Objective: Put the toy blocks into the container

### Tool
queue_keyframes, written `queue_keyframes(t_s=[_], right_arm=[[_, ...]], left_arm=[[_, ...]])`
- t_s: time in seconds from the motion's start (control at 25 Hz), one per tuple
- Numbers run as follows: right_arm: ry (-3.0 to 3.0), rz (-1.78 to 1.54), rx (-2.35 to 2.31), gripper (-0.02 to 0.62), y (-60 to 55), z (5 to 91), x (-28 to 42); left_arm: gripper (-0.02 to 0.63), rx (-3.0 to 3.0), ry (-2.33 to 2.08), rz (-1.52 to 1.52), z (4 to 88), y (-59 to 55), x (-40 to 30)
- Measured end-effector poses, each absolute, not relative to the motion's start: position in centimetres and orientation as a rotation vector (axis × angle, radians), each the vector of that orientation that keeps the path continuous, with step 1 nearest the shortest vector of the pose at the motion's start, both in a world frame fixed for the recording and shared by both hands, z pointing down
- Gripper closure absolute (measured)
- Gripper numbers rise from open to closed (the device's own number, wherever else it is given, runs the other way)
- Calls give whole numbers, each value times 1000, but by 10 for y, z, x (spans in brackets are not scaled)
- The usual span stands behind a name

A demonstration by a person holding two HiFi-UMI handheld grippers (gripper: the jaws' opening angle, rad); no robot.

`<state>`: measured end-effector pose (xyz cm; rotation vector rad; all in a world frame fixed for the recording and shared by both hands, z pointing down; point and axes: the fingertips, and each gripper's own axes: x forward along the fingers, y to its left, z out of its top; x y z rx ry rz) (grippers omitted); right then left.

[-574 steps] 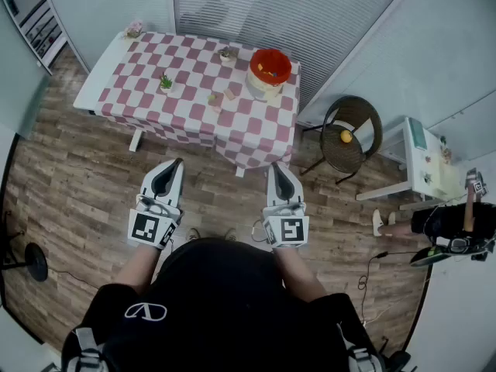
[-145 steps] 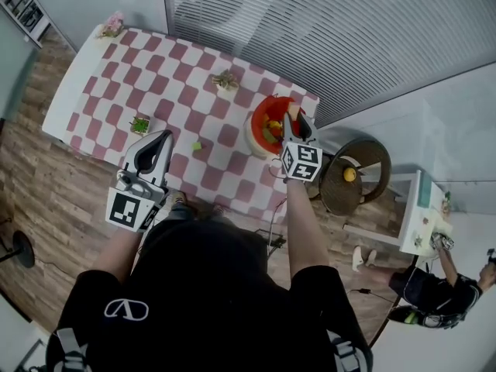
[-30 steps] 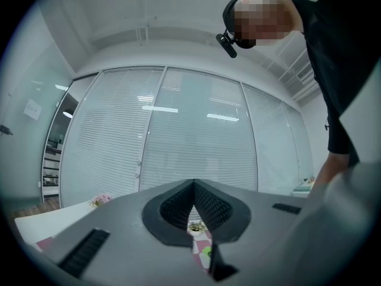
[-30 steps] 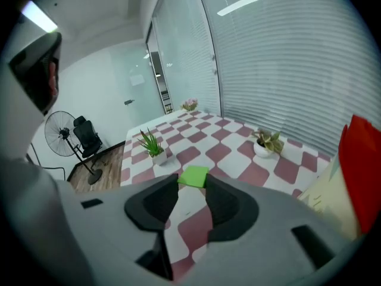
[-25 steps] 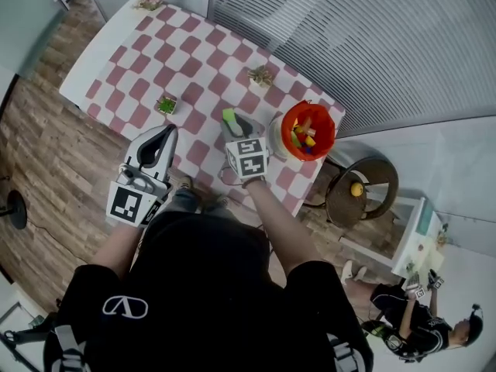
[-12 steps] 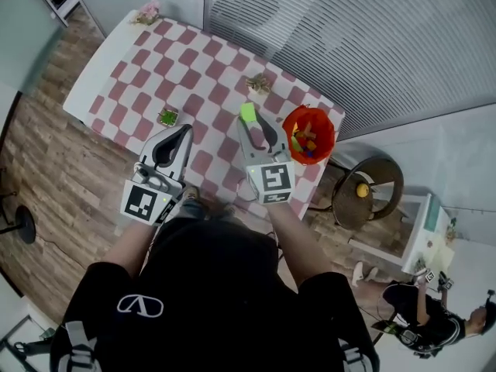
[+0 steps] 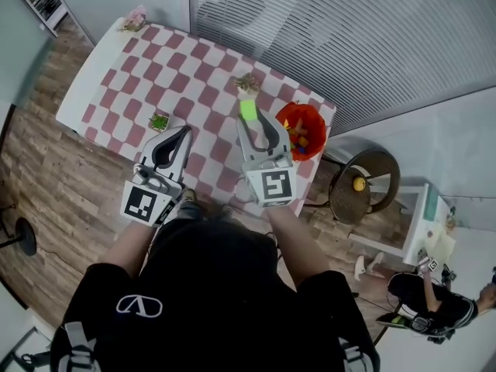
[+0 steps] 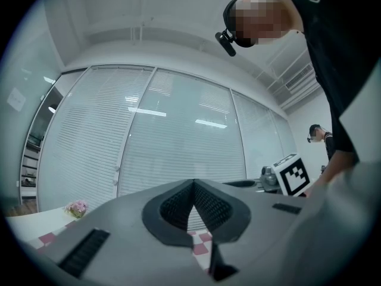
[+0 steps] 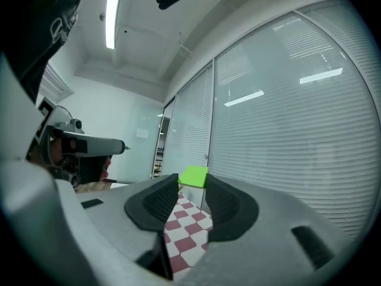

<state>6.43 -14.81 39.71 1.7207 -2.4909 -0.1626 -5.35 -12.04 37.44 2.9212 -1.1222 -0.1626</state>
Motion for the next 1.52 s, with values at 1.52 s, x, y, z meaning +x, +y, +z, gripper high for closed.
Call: queue_keyframes(t_s=[1.52], right_arm=[[-2006,188,2197,445,-139,483,292]], left_arm=[[600,2921,-1069,-126,384,-104,-45]])
